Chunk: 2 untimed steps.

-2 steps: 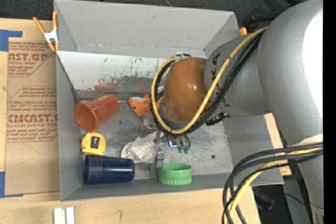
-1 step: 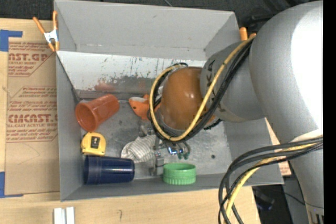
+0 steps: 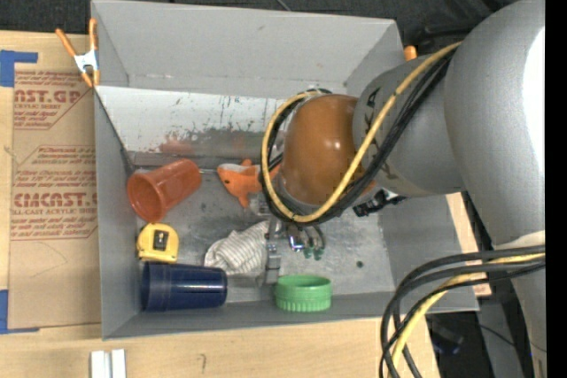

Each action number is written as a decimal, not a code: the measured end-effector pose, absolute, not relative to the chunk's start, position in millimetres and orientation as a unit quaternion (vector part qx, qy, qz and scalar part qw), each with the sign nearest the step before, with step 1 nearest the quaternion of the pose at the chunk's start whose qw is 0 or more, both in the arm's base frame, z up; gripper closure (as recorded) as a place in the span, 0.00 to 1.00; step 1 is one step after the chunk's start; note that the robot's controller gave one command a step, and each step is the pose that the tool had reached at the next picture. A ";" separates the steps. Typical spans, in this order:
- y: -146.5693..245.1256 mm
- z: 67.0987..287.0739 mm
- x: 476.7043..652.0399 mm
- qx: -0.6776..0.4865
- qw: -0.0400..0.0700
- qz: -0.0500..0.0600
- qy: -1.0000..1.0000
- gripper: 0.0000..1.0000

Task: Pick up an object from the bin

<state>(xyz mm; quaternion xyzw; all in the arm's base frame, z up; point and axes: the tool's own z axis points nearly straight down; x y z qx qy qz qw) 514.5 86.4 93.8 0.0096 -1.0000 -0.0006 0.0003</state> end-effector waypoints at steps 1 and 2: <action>91.3 84.1 507.3 0.079 -0.001 0.000 -0.997 0.00; 81.8 69.8 524.7 -0.016 0.000 -0.001 -1.000 1.00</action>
Offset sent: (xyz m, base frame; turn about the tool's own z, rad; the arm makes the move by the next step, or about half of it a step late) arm 0.0102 -0.0059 -0.0238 0.0516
